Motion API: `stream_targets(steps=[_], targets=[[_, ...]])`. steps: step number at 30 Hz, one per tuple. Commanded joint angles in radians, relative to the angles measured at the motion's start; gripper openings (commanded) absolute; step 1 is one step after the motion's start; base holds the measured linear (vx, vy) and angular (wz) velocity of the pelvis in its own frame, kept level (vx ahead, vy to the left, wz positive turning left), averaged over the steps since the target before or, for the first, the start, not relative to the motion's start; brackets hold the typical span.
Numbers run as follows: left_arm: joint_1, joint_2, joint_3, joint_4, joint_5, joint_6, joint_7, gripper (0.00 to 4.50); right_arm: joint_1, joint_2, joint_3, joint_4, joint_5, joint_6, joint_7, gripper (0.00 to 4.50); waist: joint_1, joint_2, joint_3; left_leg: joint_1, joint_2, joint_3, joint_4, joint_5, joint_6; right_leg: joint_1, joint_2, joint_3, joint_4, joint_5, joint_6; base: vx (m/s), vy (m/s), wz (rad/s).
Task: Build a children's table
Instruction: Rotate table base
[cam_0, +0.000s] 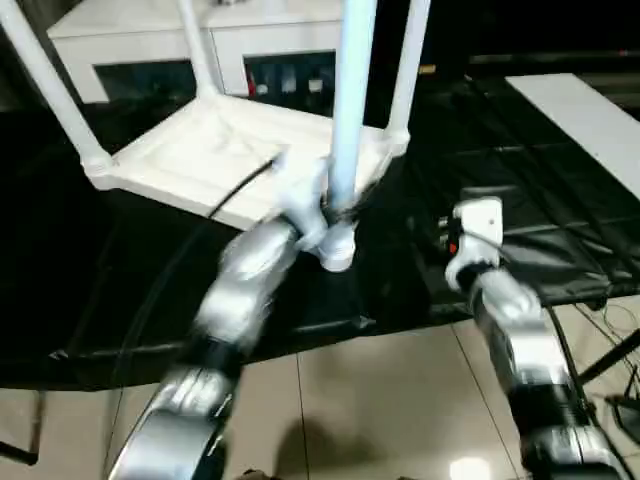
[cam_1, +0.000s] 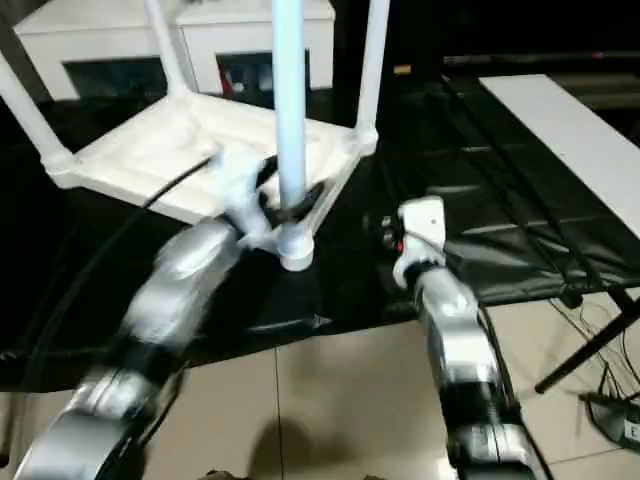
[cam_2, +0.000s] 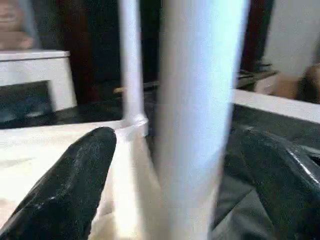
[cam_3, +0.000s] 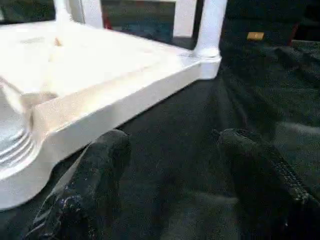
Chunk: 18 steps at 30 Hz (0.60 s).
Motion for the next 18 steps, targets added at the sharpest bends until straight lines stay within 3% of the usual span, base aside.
stream_targets(steps=[1,4,5,6,7,8,9,12,13,15,16,17,18], targets=[[0.058,0.028,0.031,-0.120,0.003,0.030,0.000,4.48,0.020,0.001,0.010,-0.080,-0.006,0.039,-0.003,3.28,-0.001,-0.007,-0.066,0.032,0.067,-0.047,-0.090,-0.328,0.019,0.034,-0.055,0.037,-0.087,-0.345,-0.182,0.000,0.000,0.00],[0.207,0.076,0.081,-0.258,0.006,0.066,0.000,4.48,0.057,0.002,0.011,-0.150,-0.009,0.083,-0.019,3.28,-0.012,-0.011,-0.062,0.032,0.063,-0.048,-0.095,-0.371,-0.016,0.026,-0.051,0.040,-0.092,-0.396,-0.139,0.000,0.000,0.00],[0.227,0.080,0.088,-0.271,0.007,0.069,0.004,4.48,0.061,0.003,0.011,-0.157,-0.007,0.088,-0.021,3.28,-0.015,-0.017,-0.060,0.032,0.061,-0.046,-0.095,-0.377,-0.019,0.023,-0.049,0.041,-0.095,-0.408,-0.130,0.000,0.000,0.00],[0.328,0.099,0.112,-0.355,-0.012,0.117,0.038,4.48,0.090,0.004,0.013,-0.223,-0.008,0.135,-0.034,3.28,-0.018,-0.020,-0.060,0.031,0.058,-0.046,-0.096,-0.384,-0.024,0.021,-0.048,0.041,-0.098,-0.428,-0.117,0.000,0.000,0.00],[0.362,0.100,0.123,-0.373,-0.015,0.134,0.057,4.48,0.102,0.006,0.013,-0.246,-0.004,0.147,-0.036,3.28,-0.015,-0.016,-0.061,0.028,0.063,-0.050,-0.099,-0.368,-0.024,0.025,-0.053,0.044,-0.093,-0.402,-0.114,0.000,0.000,0.00],[0.395,0.094,0.138,-0.374,-0.003,0.127,0.087,4.48,0.116,0.005,0.015,-0.267,-0.003,0.155,-0.036,3.28,-0.017,-0.023,-0.057,0.029,0.061,-0.047,-0.098,-0.378,-0.022,0.018,-0.047,0.044,-0.096,-0.420,-0.101,0.000,0.000,0.00],[0.420,0.084,0.154,-0.360,0.024,0.105,0.130,4.48,0.129,0.002,0.023,-0.283,-0.011,0.159,-0.035,3.28,-0.018,-0.019,-0.057,0.031,0.059,-0.047,-0.098,-0.387,-0.025,0.016,-0.047,0.044,-0.098,-0.434,-0.095,0.000,0.000,0.00],[0.486,0.060,0.191,-0.341,0.134,0.084,0.275,4.48,0.172,-0.010,0.047,-0.335,-0.045,0.176,-0.034,3.28,-0.017,-0.025,-0.055,0.034,0.058,-0.047,-0.098,-0.394,-0.033,0.012,-0.045,0.046,-0.107,-0.451,-0.062,0.000,0.000,0.00],[0.511,0.025,0.200,-0.374,0.132,0.082,0.308,4.48,0.190,-0.019,0.062,-0.351,-0.061,0.183,-0.027,3.28,-0.018,-0.041,-0.055,0.034,0.059,-0.048,-0.100,-0.405,-0.033,0.016,-0.047,0.044,-0.109,-0.480,-0.046,0.000,0.000,0.00],[0.520,0.000,0.191,-0.413,0.119,0.098,0.321,4.48,0.197,-0.020,0.067,-0.359,-0.062,0.196,-0.031,3.28,-0.015,-0.032,-0.048,0.065,0.061,-0.053,-0.104,-0.524,-0.053,0.010,-0.049,0.038,-0.123,-0.625,-0.016,0.000,0.000,0.00],[0.520,-0.001,0.186,-0.419,0.117,0.102,0.320,4.48,0.197,-0.019,0.065,-0.360,-0.059,0.199,-0.031,3.28,-0.022,-0.033,-0.040,0.089,0.057,-0.060,-0.102,-0.633,-0.065,0.005,-0.039,0.022,-0.140,-0.708,0.000,0.000,0.000,0.00],[0.516,-0.002,0.161,-0.432,0.120,0.114,0.315,4.48,0.189,-0.018,0.063,-0.355,-0.058,0.207,-0.036,3.28,-0.030,-0.035,-0.035,0.111,0.057,-0.065,-0.105,-0.712,-0.063,0.008,-0.025,0.001,-0.149,-0.721,0.004,0.000,0.000,0.00],[0.513,-0.002,0.147,-0.437,0.124,0.118,0.314,4.48,0.185,-0.018,0.063,-0.351,-0.062,0.210,-0.040,3.28,-0.033,-0.029,-0.028,0.126,0.059,-0.069,-0.107,-0.757,-0.065,0.009,-0.017,-0.013,-0.154,-0.715,0.002,0.000,0.000,0.00]])
